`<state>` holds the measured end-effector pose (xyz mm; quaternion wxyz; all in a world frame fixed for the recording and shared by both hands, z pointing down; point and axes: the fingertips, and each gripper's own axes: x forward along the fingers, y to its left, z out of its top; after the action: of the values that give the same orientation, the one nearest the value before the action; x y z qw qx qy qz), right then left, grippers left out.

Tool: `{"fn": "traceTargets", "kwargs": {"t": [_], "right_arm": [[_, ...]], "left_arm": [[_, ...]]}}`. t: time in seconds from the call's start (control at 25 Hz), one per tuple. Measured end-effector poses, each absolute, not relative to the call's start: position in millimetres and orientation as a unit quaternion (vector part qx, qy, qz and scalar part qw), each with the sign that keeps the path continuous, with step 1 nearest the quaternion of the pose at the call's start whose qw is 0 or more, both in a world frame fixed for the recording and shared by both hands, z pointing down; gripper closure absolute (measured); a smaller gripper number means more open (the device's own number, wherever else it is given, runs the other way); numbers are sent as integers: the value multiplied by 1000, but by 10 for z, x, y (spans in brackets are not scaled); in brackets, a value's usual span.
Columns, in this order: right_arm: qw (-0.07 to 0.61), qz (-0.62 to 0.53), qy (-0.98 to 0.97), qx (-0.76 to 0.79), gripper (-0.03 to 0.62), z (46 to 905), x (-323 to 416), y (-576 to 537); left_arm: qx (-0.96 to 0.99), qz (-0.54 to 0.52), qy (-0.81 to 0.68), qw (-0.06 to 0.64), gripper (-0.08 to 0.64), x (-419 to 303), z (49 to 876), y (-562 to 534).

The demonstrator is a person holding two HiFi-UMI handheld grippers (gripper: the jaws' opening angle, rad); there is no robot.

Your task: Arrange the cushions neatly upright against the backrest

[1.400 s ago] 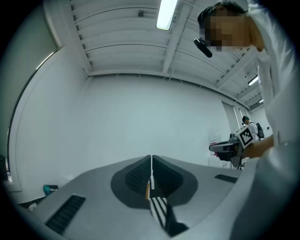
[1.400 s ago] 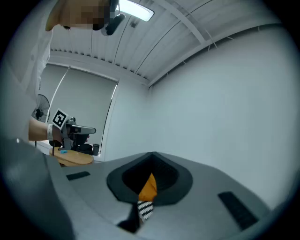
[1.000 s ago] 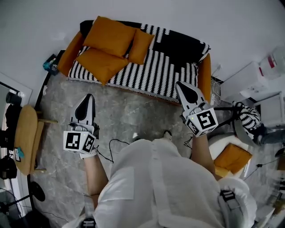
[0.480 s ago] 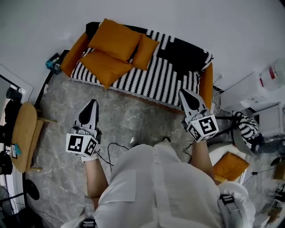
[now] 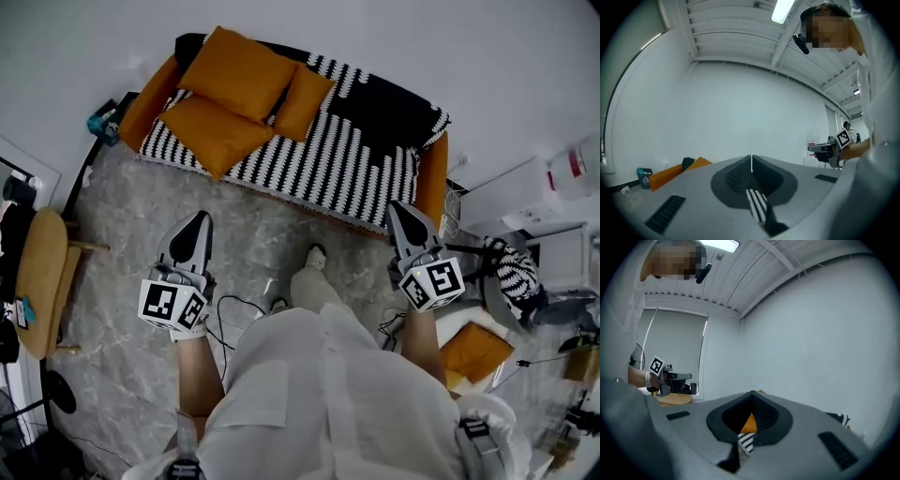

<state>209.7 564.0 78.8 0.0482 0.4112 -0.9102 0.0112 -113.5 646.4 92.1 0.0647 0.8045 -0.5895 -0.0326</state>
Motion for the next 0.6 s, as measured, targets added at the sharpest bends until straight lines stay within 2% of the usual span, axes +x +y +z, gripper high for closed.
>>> {"fn": "traceTargets", "kwargs": {"t": [0.6], "right_arm": [[51, 32, -912, 405, 586, 967, 2169, 3748]], "left_arm": [[822, -7, -566, 63, 537, -732, 917, 4609]]}}
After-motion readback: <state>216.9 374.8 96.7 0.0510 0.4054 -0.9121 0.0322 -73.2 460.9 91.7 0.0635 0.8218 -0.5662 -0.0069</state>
